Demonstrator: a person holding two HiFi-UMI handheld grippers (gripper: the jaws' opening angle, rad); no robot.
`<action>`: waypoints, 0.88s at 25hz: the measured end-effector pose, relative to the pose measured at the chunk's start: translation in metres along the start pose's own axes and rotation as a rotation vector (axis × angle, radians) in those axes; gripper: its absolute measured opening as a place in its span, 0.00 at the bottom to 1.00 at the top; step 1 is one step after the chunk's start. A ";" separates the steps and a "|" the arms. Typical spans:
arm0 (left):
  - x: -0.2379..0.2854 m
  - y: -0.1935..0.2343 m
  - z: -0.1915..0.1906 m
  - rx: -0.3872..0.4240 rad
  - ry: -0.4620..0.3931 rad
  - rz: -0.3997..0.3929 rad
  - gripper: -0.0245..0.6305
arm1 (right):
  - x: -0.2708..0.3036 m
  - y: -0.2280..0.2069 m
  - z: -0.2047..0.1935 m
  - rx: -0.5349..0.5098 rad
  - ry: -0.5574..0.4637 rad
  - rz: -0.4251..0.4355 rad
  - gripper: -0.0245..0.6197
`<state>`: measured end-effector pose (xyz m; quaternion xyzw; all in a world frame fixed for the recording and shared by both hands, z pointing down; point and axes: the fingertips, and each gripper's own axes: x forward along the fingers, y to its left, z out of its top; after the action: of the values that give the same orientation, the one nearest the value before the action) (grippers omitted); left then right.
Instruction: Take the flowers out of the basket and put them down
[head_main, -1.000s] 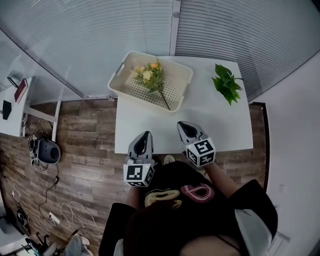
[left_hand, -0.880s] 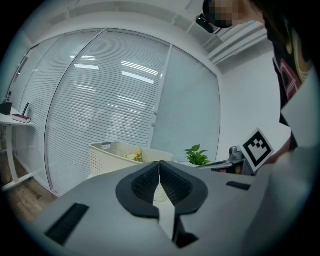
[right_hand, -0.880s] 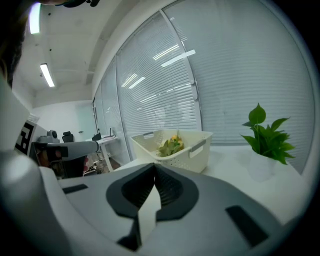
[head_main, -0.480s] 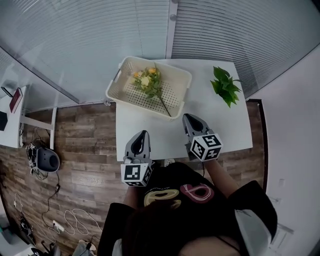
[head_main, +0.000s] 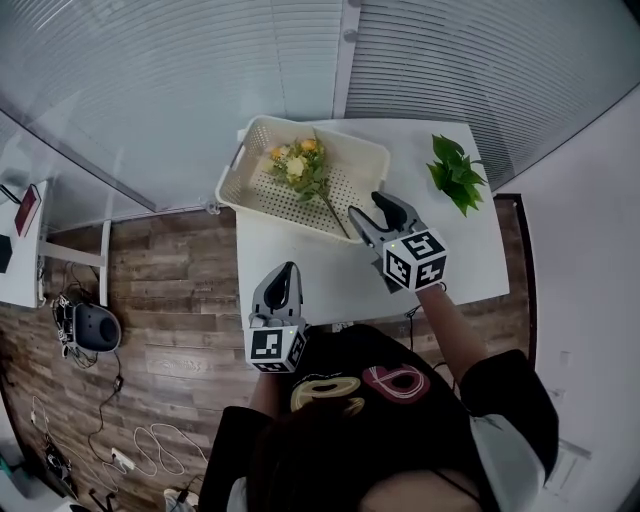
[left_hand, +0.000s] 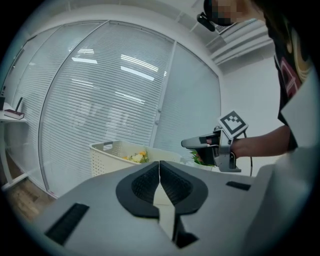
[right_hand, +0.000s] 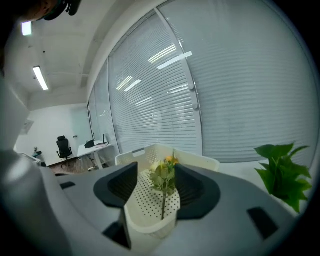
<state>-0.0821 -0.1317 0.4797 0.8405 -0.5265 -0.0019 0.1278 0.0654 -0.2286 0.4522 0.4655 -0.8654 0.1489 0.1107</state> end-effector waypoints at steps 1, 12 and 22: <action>-0.001 0.003 -0.002 -0.003 0.006 0.006 0.07 | 0.008 0.000 0.003 0.004 0.010 0.009 0.39; -0.007 0.046 0.001 -0.039 0.000 0.081 0.07 | 0.088 0.008 -0.010 -0.066 0.301 0.088 0.47; -0.004 0.079 -0.001 -0.069 0.008 0.128 0.07 | 0.144 -0.002 -0.038 -0.156 0.496 0.066 0.48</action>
<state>-0.1535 -0.1606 0.4975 0.8001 -0.5784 -0.0086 0.1587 -0.0090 -0.3277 0.5357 0.3761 -0.8355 0.1950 0.3500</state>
